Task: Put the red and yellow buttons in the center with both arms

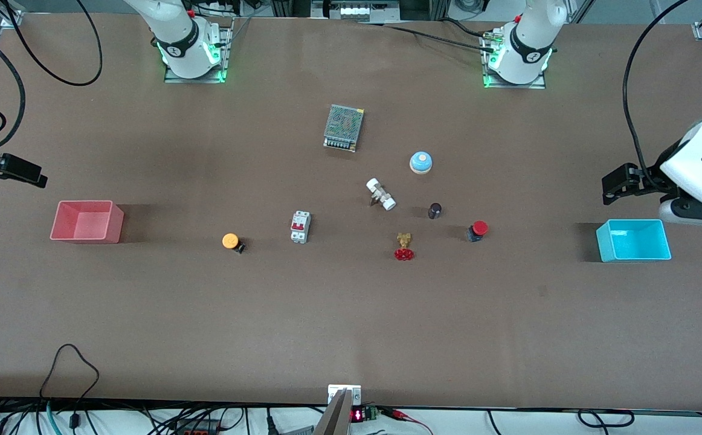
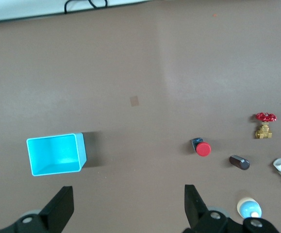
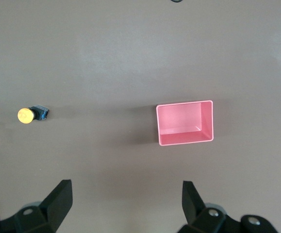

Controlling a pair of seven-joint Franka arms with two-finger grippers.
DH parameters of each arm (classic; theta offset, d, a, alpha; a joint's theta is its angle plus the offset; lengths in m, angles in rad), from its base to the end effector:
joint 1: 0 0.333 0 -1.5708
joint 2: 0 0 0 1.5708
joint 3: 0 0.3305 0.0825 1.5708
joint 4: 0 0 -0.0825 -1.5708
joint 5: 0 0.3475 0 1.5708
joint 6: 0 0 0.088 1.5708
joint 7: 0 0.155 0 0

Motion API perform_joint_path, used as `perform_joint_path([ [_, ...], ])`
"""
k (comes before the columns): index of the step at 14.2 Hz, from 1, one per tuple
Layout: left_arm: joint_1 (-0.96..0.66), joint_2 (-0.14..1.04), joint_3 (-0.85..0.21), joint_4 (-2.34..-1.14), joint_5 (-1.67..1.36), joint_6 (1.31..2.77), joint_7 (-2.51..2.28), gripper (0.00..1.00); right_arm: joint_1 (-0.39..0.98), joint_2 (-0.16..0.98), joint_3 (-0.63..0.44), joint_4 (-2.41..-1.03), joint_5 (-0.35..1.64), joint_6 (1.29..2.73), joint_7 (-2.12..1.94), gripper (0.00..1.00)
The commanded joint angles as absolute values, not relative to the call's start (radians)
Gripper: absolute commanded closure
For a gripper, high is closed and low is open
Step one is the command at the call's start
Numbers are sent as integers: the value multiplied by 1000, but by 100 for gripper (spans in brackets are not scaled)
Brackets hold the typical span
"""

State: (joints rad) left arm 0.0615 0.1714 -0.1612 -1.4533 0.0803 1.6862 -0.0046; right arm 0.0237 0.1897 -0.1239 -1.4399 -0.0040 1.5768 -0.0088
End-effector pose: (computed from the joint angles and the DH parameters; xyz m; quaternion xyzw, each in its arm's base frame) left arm 0.5849 -0.0393 0.5603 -0.9979 0.0492 -0.0332 0.0247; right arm 0.5722 -0.0519 0.5453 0.9986 -0.0448 -0.0264 0.0123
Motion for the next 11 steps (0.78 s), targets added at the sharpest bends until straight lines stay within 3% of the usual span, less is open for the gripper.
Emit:
perform_joint_path([
  [1, 77, 5, -173, -1681, 80, 1775, 18, 0, 54, 144, -158, -1480, 9, 1586, -32, 0],
  [5, 75, 5, -172, -1667, 39, 1749, 21, 0, 57, 11, -156, -1665, 3, 1653, -20, 0],
  [11, 80, 8, -172, -1647, -31, 1723, 21, 0, 58, -32, -156, -1697, -23, 1651, -25, 0],
])
